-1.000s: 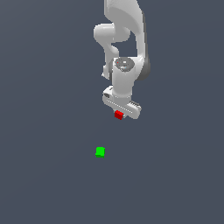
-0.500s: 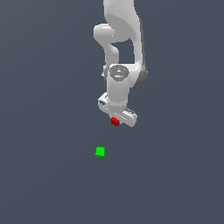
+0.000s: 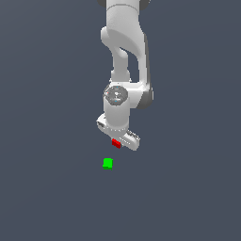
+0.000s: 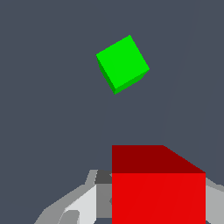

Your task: Stack the red cube on top of the green cube.

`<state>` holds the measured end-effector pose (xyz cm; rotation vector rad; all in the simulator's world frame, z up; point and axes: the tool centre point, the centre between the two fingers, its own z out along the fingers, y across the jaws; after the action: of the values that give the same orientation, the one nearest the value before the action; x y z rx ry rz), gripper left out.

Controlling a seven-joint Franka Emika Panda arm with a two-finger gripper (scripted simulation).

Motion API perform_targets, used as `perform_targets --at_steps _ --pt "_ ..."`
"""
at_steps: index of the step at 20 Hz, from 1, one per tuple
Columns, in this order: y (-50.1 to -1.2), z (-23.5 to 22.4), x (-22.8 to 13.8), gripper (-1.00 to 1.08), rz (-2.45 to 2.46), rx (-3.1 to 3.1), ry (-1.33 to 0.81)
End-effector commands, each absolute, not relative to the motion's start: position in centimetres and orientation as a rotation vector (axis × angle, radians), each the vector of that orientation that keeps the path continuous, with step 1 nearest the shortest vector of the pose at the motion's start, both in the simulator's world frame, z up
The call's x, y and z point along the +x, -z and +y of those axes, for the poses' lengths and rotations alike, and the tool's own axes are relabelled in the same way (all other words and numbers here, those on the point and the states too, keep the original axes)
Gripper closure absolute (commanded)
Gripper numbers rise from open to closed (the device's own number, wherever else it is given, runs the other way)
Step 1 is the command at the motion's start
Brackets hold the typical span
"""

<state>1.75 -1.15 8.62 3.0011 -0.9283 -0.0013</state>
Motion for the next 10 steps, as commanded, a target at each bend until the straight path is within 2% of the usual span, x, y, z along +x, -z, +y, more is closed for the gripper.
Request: perform_targets --at_steps 1,10 --pt "-8.2 -2.0 3.2 1.08 -0.928 3.002 0.000" --pt "-6.8 -4.4 7.5 1.08 -0.928 3.002 0.000"
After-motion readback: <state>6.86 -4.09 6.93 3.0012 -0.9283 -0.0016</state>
